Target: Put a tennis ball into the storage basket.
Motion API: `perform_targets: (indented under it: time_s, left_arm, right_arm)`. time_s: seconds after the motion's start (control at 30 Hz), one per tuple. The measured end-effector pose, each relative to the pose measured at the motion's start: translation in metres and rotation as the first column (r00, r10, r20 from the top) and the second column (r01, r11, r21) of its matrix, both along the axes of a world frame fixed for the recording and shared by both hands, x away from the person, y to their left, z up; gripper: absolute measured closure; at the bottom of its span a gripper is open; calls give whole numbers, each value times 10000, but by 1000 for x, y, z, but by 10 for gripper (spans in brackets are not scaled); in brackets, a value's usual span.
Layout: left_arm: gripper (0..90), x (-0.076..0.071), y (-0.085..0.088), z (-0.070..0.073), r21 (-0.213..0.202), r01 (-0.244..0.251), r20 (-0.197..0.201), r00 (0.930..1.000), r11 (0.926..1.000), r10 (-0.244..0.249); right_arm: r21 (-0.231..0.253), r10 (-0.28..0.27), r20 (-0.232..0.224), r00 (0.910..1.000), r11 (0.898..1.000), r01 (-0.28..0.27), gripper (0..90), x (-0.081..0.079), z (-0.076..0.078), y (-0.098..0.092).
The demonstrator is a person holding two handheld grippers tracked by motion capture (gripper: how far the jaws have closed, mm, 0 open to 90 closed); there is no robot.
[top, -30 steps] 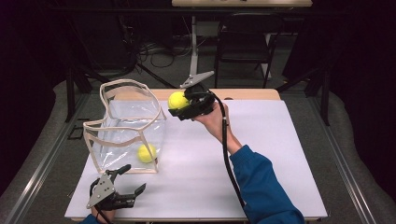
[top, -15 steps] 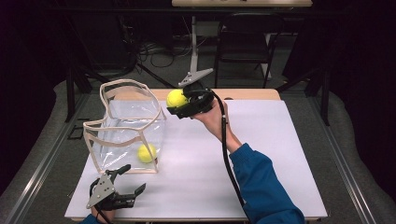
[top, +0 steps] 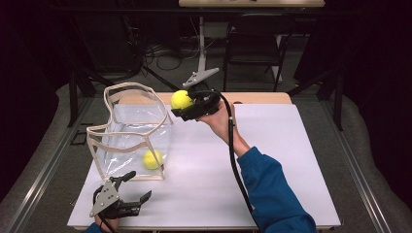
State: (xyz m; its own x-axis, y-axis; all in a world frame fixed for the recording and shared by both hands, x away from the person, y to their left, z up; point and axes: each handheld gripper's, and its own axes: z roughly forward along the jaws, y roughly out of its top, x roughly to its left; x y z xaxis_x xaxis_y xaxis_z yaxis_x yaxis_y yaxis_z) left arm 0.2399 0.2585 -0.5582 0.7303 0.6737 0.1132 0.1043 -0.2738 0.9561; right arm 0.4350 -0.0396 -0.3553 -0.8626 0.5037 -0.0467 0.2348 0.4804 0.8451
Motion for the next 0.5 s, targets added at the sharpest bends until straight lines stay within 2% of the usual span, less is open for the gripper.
perform_targets:
  time_s: [0.5]
  left_arm:
    - [158, 0, -1, 0, -12, 10, 5, 10000, 10000, -10]
  right_arm:
    - [15, 101, 257, 9996, 9999, -102, 259, -4, 11, 9]
